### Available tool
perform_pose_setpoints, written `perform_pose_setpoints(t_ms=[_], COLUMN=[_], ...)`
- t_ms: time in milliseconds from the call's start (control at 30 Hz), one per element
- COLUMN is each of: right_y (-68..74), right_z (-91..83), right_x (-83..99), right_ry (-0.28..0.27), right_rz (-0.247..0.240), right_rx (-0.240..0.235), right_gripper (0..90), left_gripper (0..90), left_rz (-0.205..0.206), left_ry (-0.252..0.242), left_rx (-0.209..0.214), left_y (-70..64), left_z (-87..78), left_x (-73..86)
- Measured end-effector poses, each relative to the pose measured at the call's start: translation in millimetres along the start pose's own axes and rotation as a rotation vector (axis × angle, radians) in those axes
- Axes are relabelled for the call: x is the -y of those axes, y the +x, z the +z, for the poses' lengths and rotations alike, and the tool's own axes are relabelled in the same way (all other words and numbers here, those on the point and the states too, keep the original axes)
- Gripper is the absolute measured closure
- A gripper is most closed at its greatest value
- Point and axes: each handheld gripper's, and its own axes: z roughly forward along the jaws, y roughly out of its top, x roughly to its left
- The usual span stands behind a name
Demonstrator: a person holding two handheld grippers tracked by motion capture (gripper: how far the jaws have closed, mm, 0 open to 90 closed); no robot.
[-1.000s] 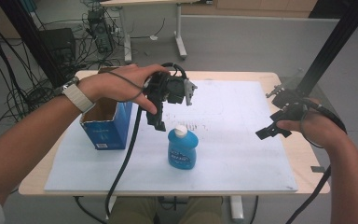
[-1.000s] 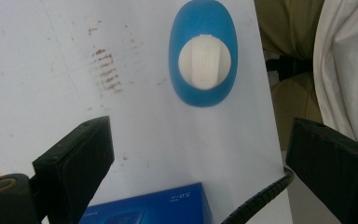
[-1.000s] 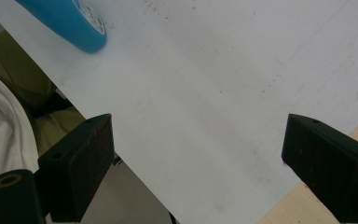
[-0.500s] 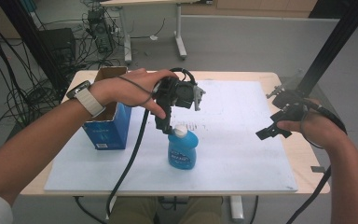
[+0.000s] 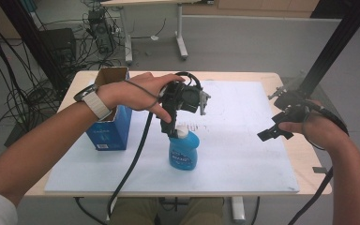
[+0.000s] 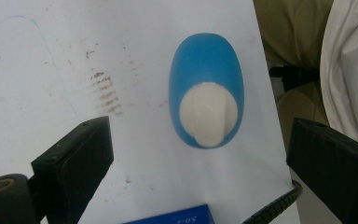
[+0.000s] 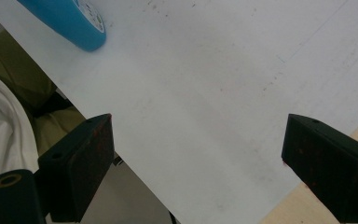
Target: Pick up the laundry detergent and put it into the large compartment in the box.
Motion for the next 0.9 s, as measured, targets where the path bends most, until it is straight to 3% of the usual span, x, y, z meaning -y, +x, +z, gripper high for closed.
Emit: perform_pose_setpoints(t_ms=[900], right_y=[-0.7], right_z=[0.8], right_x=[2.7], right_ry=[-0.001], right_rz=[-0.001], right_rx=[0.000], right_gripper=[9.3], left_gripper=[8.1], left_rz=[0.018], left_ry=[-0.005], left_rx=[0.024], left_y=[3.2], left_z=[24.2], left_x=[-6.1])
